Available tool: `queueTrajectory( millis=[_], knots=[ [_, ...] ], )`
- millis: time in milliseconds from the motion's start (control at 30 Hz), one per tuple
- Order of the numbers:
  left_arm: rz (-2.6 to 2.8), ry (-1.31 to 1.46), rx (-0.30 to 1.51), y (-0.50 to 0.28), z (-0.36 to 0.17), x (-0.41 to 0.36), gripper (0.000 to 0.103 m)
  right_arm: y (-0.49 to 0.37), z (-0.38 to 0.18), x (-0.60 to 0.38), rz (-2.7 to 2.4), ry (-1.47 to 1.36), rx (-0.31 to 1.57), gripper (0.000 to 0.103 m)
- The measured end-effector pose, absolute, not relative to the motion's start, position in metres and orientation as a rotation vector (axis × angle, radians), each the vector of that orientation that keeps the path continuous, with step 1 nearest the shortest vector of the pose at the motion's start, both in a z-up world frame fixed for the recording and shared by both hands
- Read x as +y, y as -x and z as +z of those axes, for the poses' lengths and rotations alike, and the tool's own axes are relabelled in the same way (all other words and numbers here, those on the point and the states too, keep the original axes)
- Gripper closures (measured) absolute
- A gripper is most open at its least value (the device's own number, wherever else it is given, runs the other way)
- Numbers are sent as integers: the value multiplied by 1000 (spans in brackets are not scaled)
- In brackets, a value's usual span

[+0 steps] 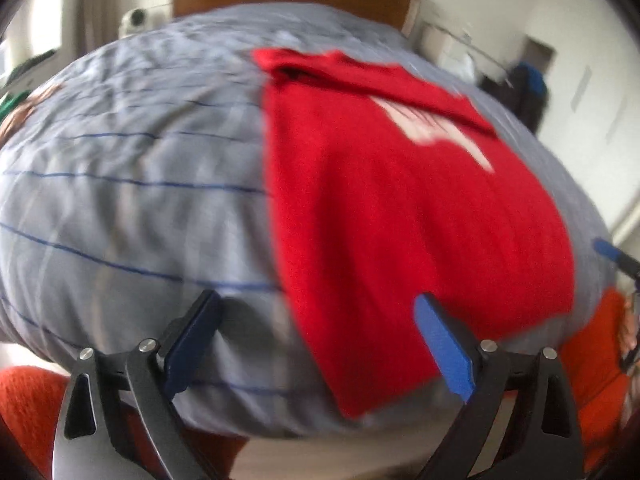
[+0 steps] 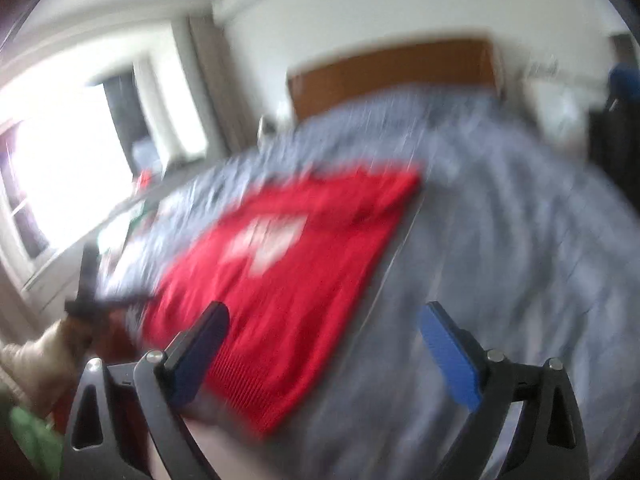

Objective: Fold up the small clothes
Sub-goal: 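Grasp the sweater hem with both grippers and fold it up toward the collar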

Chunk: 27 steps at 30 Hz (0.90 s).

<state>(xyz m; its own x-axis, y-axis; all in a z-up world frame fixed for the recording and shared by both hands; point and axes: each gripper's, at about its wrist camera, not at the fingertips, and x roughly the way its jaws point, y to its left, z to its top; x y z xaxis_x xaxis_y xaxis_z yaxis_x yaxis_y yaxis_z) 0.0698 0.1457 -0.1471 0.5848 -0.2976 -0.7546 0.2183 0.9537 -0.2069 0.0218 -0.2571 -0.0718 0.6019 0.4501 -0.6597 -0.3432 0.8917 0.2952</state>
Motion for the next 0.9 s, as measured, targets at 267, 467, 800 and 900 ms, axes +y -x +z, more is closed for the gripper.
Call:
queueTrajectory(
  millis=[267, 467, 800, 900],
  knots=[
    [-331, 119, 961, -68, -152, 138, 56, -36, -129, -221, 514, -312, 992, 36],
    [-376, 279, 1030, -67, -157, 152, 99, -42, -132, -216, 512, -280, 1061, 99],
    [-418, 251, 985, -26, -134, 159, 101, -8, -91, -218, 496, -182, 970, 100],
    [-432, 246, 990, -18, -130, 160, 101, 2, -87, -219, 499, -191, 968, 100]
  ],
)
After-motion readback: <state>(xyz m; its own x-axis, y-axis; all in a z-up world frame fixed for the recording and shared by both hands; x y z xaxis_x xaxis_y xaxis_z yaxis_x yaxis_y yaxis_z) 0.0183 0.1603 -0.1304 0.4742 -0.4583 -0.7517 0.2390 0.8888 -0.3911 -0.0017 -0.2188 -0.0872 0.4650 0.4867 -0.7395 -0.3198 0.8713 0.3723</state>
